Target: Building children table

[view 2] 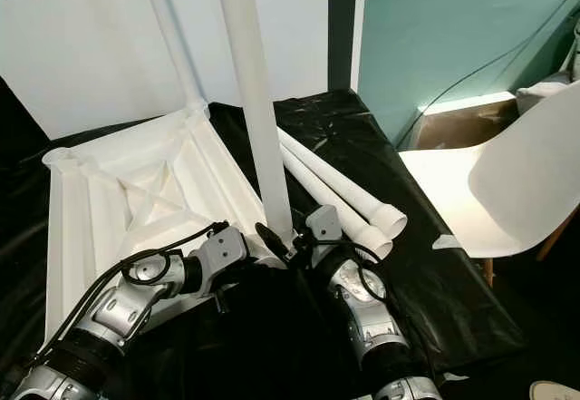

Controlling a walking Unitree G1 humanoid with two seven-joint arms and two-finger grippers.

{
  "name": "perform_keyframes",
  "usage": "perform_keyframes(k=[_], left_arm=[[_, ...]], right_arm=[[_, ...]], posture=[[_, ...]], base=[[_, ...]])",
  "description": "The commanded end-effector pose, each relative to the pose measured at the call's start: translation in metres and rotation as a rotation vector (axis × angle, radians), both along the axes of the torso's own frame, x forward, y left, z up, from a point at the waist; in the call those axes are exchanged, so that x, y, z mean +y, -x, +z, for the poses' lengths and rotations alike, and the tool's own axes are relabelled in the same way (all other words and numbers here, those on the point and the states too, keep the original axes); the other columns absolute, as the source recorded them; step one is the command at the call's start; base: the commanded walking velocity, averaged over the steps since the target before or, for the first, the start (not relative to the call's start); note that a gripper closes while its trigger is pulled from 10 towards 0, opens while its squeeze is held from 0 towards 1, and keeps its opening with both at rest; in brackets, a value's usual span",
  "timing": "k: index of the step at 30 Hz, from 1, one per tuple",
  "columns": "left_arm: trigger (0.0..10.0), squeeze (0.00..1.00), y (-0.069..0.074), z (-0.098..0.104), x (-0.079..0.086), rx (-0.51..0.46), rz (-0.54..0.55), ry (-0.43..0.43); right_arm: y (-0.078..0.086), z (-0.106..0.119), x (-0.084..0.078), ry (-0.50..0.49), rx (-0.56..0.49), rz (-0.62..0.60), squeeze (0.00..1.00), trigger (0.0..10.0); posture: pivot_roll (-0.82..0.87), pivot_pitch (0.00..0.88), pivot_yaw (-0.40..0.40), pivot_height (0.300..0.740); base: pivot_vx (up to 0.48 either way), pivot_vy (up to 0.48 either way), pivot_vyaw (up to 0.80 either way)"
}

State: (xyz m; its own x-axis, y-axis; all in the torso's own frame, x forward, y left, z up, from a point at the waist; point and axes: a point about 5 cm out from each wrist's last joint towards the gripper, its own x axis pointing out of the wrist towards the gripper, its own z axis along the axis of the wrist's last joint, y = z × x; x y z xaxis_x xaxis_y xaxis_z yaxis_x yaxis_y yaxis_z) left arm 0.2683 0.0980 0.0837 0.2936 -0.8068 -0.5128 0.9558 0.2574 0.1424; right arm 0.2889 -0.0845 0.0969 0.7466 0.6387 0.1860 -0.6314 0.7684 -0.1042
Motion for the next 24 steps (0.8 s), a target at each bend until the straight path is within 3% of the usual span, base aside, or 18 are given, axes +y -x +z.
perform_keyframes(k=[1,2,4,5,9,10,14,18,22,23,24], left_arm=[[10.0,0.00,0.040,-0.053,0.002,0.266,-0.071,-0.074],[10.0,0.00,0.040,-0.053,0.003,0.266,-0.070,-0.075],[10.0,0.00,0.040,-0.053,0.003,0.266,-0.069,-0.075],[10.0,0.00,0.040,-0.053,0.003,0.266,-0.068,-0.075],[10.0,0.00,0.039,-0.053,0.004,0.265,-0.066,-0.076],[10.0,0.00,0.039,-0.054,0.004,0.266,-0.067,-0.077],[10.0,0.00,0.039,-0.054,0.003,0.266,-0.070,-0.077],[10.0,0.00,0.038,-0.054,0.003,0.263,-0.075,-0.079],[10.0,0.00,0.038,-0.054,0.003,0.262,-0.073,-0.079],[10.0,0.00,0.038,-0.054,0.003,0.263,-0.069,-0.077],[10.0,0.00,0.039,-0.055,0.003,0.264,-0.065,-0.076]], right_arm=[[-0.006,0.000,-0.007,-0.056,0.038,-0.115,0.00,3.0],[-0.005,-0.001,-0.007,-0.046,0.050,-0.120,0.02,10.0],[-0.004,-0.002,-0.006,-0.039,0.056,-0.123,0.02,10.0],[-0.004,-0.001,-0.006,-0.033,0.056,-0.102,1.00,10.0],[-0.007,0.003,-0.008,0.010,0.034,-0.037,1.00,10.0],[-0.010,0.006,-0.010,0.051,0.017,0.033,0.00,10.0],[-0.018,0.013,-0.017,0.128,0.007,0.168,0.00,10.0],[-0.028,0.022,-0.029,0.275,0.010,0.318,0.00,10.0],[-0.033,0.025,-0.034,0.334,0.031,0.372,0.00,10.0],[-0.034,0.025,-0.035,0.348,0.037,0.392,0.00,0.0],[-0.036,0.026,-0.036,0.358,0.046,0.406,0.00,0.0]], posture=[[0.12,0.000,0.026,0.740],[0.12,0.000,0.027,0.740],[0.12,0.000,0.027,0.740],[0.12,0.000,0.026,0.740],[0.11,0.000,0.027,0.740],[0.11,0.000,0.027,0.740],[0.11,0.000,0.027,0.740],[0.10,0.000,0.031,0.740],[0.10,0.000,0.031,0.740],[0.12,0.000,0.025,0.740],[0.12,0.000,0.023,0.740]], base=[[0.000,0.000,0.00],[0.000,0.000,0.00],[0.000,0.000,0.00],[0.000,0.000,0.00],[0.000,0.000,0.00],[0.000,0.000,0.00],[0.000,0.000,0.00],[0.000,0.000,0.00],[0.000,0.000,0.00],[0.000,0.000,0.00],[0.000,0.000,0.00]])
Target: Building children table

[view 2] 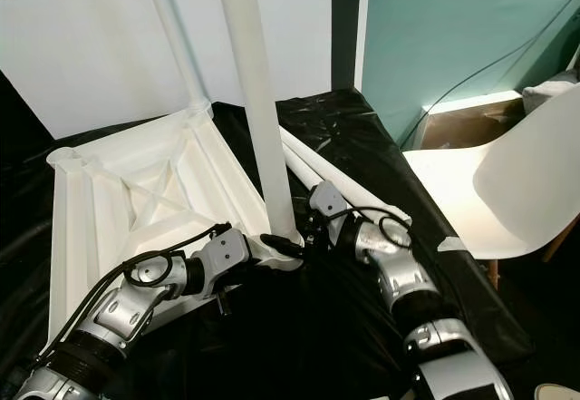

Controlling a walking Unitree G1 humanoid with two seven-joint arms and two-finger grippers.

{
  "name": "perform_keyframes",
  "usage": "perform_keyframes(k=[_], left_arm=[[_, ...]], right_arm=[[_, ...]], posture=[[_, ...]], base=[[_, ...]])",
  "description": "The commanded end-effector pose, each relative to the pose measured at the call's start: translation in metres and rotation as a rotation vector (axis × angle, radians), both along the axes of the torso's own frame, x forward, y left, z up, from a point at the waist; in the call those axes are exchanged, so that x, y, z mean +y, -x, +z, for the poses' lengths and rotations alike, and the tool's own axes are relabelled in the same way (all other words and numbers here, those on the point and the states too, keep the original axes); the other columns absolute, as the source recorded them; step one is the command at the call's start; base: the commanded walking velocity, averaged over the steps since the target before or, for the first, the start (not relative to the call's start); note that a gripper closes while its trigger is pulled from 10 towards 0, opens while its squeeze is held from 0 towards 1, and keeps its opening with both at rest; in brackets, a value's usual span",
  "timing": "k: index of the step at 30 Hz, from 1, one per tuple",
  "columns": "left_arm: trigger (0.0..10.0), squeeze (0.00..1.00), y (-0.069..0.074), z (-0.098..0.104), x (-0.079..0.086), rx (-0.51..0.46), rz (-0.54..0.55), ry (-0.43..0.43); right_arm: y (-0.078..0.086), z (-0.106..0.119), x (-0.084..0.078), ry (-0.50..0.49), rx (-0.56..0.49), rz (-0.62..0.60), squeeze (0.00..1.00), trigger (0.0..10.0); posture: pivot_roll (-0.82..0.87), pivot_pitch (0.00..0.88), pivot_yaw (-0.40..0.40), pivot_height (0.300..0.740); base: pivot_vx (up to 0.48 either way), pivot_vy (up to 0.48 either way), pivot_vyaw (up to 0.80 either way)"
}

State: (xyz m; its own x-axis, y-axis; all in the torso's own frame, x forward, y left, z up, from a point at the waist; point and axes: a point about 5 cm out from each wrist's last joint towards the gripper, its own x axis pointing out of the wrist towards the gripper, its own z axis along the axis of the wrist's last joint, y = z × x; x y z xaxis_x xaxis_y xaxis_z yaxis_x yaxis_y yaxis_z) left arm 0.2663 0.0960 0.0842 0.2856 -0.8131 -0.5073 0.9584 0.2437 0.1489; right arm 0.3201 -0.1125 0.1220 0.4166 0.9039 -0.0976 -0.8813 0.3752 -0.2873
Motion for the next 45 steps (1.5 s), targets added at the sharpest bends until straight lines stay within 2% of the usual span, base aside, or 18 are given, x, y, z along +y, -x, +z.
perform_keyframes(k=[1,12,13,15,17,18,19,20,21,26,30,32,35,36,37,42,43,45], left_arm=[[10.0,0.00,0.037,-0.055,0.005,0.271,-0.050,-0.082],[10.0,0.00,0.039,-0.056,0.005,0.276,-0.044,-0.078],[10.0,0.00,0.040,-0.056,0.005,0.277,-0.047,-0.080],[10.0,0.00,0.040,-0.056,0.005,0.277,-0.047,-0.080],[10.0,0.00,0.041,-0.056,0.005,0.278,-0.051,-0.082],[10.0,0.00,0.041,-0.056,0.005,0.278,-0.051,-0.082],[10.0,0.00,0.042,-0.056,0.005,0.279,-0.054,-0.082],[10.0,0.00,0.042,-0.056,0.005,0.279,-0.054,-0.082],[10.0,0.00,0.042,-0.056,0.005,0.279,-0.055,-0.082],[10.0,0.00,0.042,-0.055,0.005,0.280,-0.057,-0.084],[10.0,0.00,0.042,-0.055,0.005,0.280,-0.058,-0.085],[10.0,0.00,0.042,-0.054,0.006,0.281,-0.062,-0.087],[10.0,0.00,0.042,-0.054,0.006,0.282,-0.061,-0.088],[10.0,0.00,0.042,-0.054,0.007,0.282,-0.060,-0.088],[10.0,0.00,0.042,-0.054,0.007,0.283,-0.058,-0.088],[10.0,0.00,0.042,-0.054,0.007,0.282,-0.055,-0.088],[10.0,0.00,0.041,-0.054,0.006,0.281,-0.054,-0.088],[10.0,0.00,0.040,-0.054,0.006,0.279,-0.054,-0.087]], right_arm=[[-0.004,0.001,-0.008,0.020,0.017,-0.015,0.00,0.0],[-0.007,0.005,-0.008,0.016,0.025,0.008,0.00,0.0],[-0.005,0.003,-0.004,-0.051,0.012,-0.069,0.00,0.0],[-0.005,0.003,-0.004,-0.051,0.012,-0.069,0.00,0.0],[-0.001,0.001,0.002,-0.163,-0.014,-0.199,0.00,0.0],[-0.001,0.001,0.002,-0.163,-0.014,-0.199,0.00,0.0],[0.011,-0.005,0.010,-0.301,-0.038,-0.413,0.00,0.0],[0.011,-0.005,0.010,-0.301,-0.038,-0.413,0.00,0.0],[0.015,-0.006,0.011,-0.342,-0.036,-0.480,0.00,0.0],[0.017,-0.008,0.009,-0.388,-0.047,-0.595,0.00,0.0],[0.017,-0.008,0.008,-0.397,-0.052,-0.631,0.00,0.0],[0.016,-0.010,0.007,-0.401,-0.066,-0.703,0.00,0.0],[0.016,-0.011,0.008,-0.394,-0.057,-0.711,0.00,0.0],[0.017,-0.012,0.010,-0.388,-0.046,-0.709,0.82,10.0],[0.017,-0.012,0.013,-0.382,-0.031,-0.661,1.00,10.0],[0.016,-0.011,0.017,-0.320,-0.042,-0.540,1.00,10.0],[0.014,-0.009,0.016,-0.282,-0.058,-0.486,0.00,10.0],[0.011,-0.007,0.013,-0.246,-0.072,-0.438,0.00,10.0]], posture=[[0.12,0.000,0.023,0.740],[0.12,0.000,0.023,0.740],[0.12,0.000,0.027,0.740],[0.12,0.000,0.027,0.740],[0.11,0.000,0.027,0.740],[0.11,0.000,0.027,0.740],[0.11,0.000,0.029,0.740],[0.11,0.000,0.029,0.740],[0.11,0.000,0.029,0.740],[0.11,0.000,0.033,0.740],[0.11,0.000,0.033,0.740],[0.11,0.000,0.038,0.740],[0.11,0.000,0.038,0.740],[0.11,0.000,0.039,0.740],[0.12,0.000,0.037,0.740],[0.12,0.000,0.035,0.740],[0.11,0.000,0.034,0.740],[0.11,0.000,0.034,0.740]], base=[[0.000,0.000,0.00],[0.000,0.000,0.00],[0.000,0.000,0.00],[0.000,0.000,0.00],[0.000,0.000,0.00],[0.000,0.000,0.00],[0.000,0.000,0.00],[0.000,0.000,0.00],[0.000,0.000,0.00],[0.000,0.000,0.00],[0.000,0.000,0.00],[0.000,0.000,0.00],[0.000,0.000,0.00],[0.000,0.000,0.00],[0.000,0.000,0.00],[0.000,0.000,0.00],[0.000,0.000,0.00],[0.000,0.000,0.00]])
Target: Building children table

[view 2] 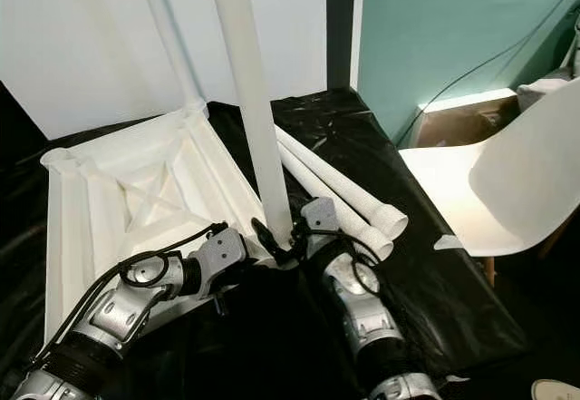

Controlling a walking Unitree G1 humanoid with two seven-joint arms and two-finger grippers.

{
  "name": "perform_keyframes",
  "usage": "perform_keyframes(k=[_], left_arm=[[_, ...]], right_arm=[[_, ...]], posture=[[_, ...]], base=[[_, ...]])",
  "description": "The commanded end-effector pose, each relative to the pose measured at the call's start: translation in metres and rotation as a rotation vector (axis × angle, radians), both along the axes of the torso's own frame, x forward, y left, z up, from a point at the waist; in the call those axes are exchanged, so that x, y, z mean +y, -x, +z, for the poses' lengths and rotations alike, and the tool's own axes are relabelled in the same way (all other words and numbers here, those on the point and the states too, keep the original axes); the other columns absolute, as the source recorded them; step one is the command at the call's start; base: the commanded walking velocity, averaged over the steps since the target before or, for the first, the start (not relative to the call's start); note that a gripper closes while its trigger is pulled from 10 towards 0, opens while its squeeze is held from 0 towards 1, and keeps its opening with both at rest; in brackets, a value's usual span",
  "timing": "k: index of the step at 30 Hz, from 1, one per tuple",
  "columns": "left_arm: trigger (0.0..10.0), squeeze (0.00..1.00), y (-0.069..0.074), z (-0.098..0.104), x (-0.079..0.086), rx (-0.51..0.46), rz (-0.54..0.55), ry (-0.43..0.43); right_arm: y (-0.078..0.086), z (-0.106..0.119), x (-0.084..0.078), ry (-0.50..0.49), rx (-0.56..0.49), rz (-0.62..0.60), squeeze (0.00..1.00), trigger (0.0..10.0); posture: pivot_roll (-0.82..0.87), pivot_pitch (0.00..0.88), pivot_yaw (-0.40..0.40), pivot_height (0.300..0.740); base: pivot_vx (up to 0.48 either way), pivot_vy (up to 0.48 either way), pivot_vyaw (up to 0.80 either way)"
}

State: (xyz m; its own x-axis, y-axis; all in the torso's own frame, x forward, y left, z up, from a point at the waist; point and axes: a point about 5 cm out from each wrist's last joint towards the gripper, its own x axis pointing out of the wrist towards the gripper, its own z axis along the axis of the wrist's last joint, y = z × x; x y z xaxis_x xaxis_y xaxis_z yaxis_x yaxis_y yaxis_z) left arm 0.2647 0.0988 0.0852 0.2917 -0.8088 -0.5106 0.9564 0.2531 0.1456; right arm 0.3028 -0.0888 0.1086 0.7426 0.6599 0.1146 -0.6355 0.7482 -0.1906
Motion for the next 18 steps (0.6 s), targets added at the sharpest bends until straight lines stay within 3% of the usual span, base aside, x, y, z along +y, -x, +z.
perform_keyframes(k=[1,6,7,8,9,10,18], left_arm=[[10.0,0.00,0.038,-0.054,0.003,0.275,-0.064,-0.082],[10.0,0.00,0.038,-0.054,0.002,0.274,-0.065,-0.082],[10.0,0.00,0.038,-0.054,0.002,0.273,-0.065,-0.082],[10.0,0.00,0.038,-0.054,0.002,0.273,-0.065,-0.081],[10.0,0.00,0.038,-0.054,0.002,0.273,-0.065,-0.081],[10.0,0.00,0.038,-0.054,0.002,0.273,-0.064,-0.079],[10.0,0.00,0.039,-0.054,0.002,0.276,-0.058,-0.077]], right_arm=[[-0.009,0.009,-0.012,0.019,-0.029,0.005,0.00,10.0],[-0.011,0.010,-0.014,0.072,-0.014,0.097,0.00,10.0],[-0.011,0.010,-0.016,0.112,0.004,0.177,0.00,10.0],[-0.012,0.010,-0.018,0.153,0.023,0.242,0.00,6.6],[-0.012,0.010,-0.018,0.153,0.023,0.242,0.00,6.6],[-0.012,0.010,-0.021,0.195,0.039,0.307,0.00,0.0],[-0.013,0.011,-0.026,0.259,0.083,0.390,0.00,0.0]], posture=[[0.11,0.000,0.034,0.740],[0.11,0.000,0.032,0.740],[0.11,0.000,0.031,0.740],[0.11,0.000,0.030,0.740],[0.11,0.000,0.030,0.740],[0.12,0.000,0.028,0.740],[0.12,0.000,0.026,0.740]], base=[[0.000,0.000,0.00],[0.000,0.000,0.00],[0.000,0.000,0.00],[0.000,0.000,0.00],[0.000,0.000,0.00],[0.000,0.000,0.00],[0.000,0.000,0.00]])
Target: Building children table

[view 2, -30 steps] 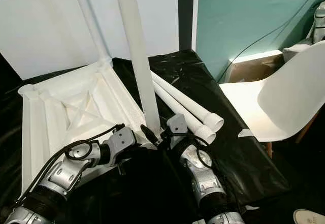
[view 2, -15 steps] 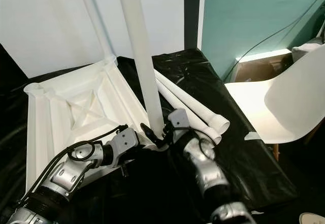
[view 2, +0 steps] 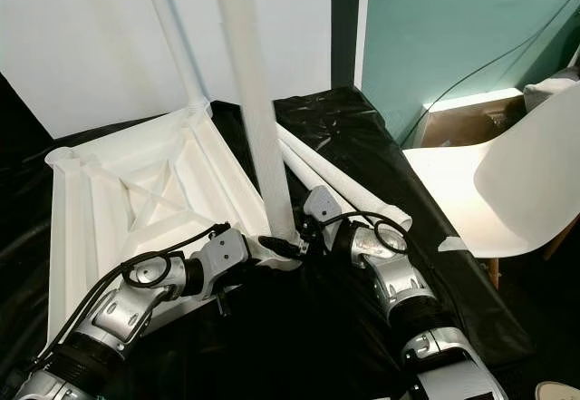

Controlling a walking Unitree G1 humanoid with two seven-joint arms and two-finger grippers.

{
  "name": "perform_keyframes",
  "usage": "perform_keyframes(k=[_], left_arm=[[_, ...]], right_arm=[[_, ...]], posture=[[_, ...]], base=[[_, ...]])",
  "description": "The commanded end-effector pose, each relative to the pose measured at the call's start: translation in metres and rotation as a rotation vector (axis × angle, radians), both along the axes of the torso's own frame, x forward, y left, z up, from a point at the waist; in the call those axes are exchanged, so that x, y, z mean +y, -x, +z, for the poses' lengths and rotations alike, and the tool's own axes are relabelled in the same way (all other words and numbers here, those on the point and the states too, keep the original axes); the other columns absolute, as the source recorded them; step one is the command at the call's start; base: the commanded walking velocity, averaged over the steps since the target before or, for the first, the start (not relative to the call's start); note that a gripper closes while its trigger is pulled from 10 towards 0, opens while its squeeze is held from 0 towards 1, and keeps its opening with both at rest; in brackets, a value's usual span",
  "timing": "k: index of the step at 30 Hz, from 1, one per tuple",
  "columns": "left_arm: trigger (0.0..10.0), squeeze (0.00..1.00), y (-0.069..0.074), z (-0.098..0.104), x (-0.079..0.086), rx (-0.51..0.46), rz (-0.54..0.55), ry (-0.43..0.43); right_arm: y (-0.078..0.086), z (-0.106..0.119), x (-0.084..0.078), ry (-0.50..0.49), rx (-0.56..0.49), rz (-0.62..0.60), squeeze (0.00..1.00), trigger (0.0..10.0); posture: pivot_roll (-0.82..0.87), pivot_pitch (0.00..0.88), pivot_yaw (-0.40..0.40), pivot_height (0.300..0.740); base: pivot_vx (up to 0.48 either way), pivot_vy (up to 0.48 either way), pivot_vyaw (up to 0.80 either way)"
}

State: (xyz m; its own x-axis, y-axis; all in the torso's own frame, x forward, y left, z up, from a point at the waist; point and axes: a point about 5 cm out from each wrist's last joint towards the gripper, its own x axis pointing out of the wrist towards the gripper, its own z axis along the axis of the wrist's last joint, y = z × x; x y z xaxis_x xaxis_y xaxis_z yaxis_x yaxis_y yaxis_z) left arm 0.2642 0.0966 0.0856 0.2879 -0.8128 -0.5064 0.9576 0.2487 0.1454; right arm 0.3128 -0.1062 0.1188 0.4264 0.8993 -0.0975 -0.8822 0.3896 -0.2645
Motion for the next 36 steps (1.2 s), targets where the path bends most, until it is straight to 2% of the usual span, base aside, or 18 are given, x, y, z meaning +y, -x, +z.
perform_keyframes(k=[1,5,6,7,8,10,11,14,15,16,17,19,21,23,31,32,33,36], left_arm=[[10.0,0.00,0.039,-0.055,0.005,0.276,-0.053,-0.083],[10.0,0.00,0.039,-0.055,0.005,0.276,-0.052,-0.083],[10.0,0.00,0.039,-0.055,0.005,0.276,-0.054,-0.084],[10.0,0.00,0.039,-0.055,0.005,0.276,-0.054,-0.084],[10.0,0.00,0.039,-0.054,0.005,0.274,-0.055,-0.085],[10.0,0.00,0.039,-0.054,0.005,0.274,-0.056,-0.085],[10.0,0.00,0.039,-0.054,0.005,0.273,-0.055,-0.086],[10.0,0.00,0.039,-0.054,0.005,0.273,-0.055,-0.086],[10.0,0.00,0.039,-0.054,0.006,0.273,-0.055,-0.086],[10.0,0.00,0.039,-0.054,0.006,0.273,-0.055,-0.086],[10.0,0.00,0.040,-0.054,0.006,0.274,-0.056,-0.087],[10.0,0.00,0.039,-0.054,0.006,0.274,-0.057,-0.089],[10.0,0.00,0.039,-0.054,0.006,0.274,-0.057,-0.089],[10.0,0.00,0.039,-0.054,0.006,0.274,-0.063,-0.092],[10.0,0.00,0.039,-0.054,0.006,0.274,-0.063,-0.094],[10.0,0.00,0.039,-0.054,0.006,0.274,-0.062,-0.095],[10.0,0.00,0.039,-0.054,0.007,0.275,-0.060,-0.095],[10.0,0.00,0.039,-0.055,0.007,0.275,-0.059,-0.095]], right_arm=[[-0.003,0.000,-0.008,0.044,0.006,-0.008,0.00,0.0],[-0.004,0.000,-0.009,0.036,0.016,-0.013,0.00,0.0],[-0.002,-0.001,-0.004,-0.019,0.011,-0.071,0.00,0.0],[-0.002,-0.001,-0.004,-0.019,0.011,-0.071,0.00,0.0],[0.001,-0.003,0.000,-0.090,-0.002,-0.164,0.00,0.0],[0.003,-0.004,0.003,-0.138,-0.009,-0.231,0.00,0.0],[0.007,-0.008,0.003,-0.215,-0.013,-0.379,0.00,0.0],[0.007,-0.008,0.003,-0.215,-0.013,-0.379,0.00,0.0],[0.011,-0.011,0.002,-0.260,-0.016,-0.485,0.00,0.0],[0.011,-0.011,0.002,-0.260,-0.016,-0.485,0.00,0.0],[0.014,-0.013,0.000,-0.293,-0.019,-0.578,0.00,0.0],[0.015,-0.013,-0.002,-0.315,-0.026,-0.645,0.00,0.0],[0.015,-0.013,-0.002,-0.315,-0.026,-0.645,0.00,0.0],[0.009,-0.008,-0.006,-0.354,-0.042,-0.732,0.00,0.0],[0.006,-0.008,-0.003,-0.365,-0.025,-0.747,0.00,0.2],[0.006,-0.010,-0.003,-0.353,-0.014,-0.745,0.00,10.0],[0.006,-0.010,-0.003,-0.344,-0.007,-0.718,1.00,10.0],[0.006,-0.010,-0.003,-0.333,-0.010,-0.683,1.00,10.0]], posture=[[0.12,0.000,0.026,0.740],[0.12,0.000,0.027,0.740],[0.12,0.000,0.027,0.740],[0.12,0.000,0.027,0.740],[0.12,0.000,0.027,0.740],[0.12,0.000,0.027,0.740],[0.12,0.000,0.027,0.740],[0.12,0.000,0.027,0.740],[0.12,0.000,0.028,0.740],[0.12,0.000,0.028,0.740],[0.11,0.000,0.033,0.740],[0.11,0.000,0.035,0.740],[0.11,0.000,0.035,0.740],[0.11,0.000,0.037,0.740],[0.12,0.000,0.036,0.740],[0.12,0.000,0.036,0.740],[0.12,0.000,0.036,0.740],[0.12,0.000,0.037,0.740]], base=[[0.000,0.000,0.00],[0.000,0.000,0.00],[0.000,0.000,0.00],[0.000,0.000,0.00],[0.000,0.000,0.00],[0.000,0.000,0.00],[0.000,0.000,0.00],[0.000,0.000,0.00],[0.000,0.000,0.00],[0.000,0.000,0.00],[0.000,0.000,0.00],[0.000,0.000,0.00],[0.000,0.000,0.00],[0.000,0.000,0.00],[0.000,0.000,0.00],[0.000,0.000,0.00],[0.000,0.000,0.00],[0.000,0.000,0.00]])
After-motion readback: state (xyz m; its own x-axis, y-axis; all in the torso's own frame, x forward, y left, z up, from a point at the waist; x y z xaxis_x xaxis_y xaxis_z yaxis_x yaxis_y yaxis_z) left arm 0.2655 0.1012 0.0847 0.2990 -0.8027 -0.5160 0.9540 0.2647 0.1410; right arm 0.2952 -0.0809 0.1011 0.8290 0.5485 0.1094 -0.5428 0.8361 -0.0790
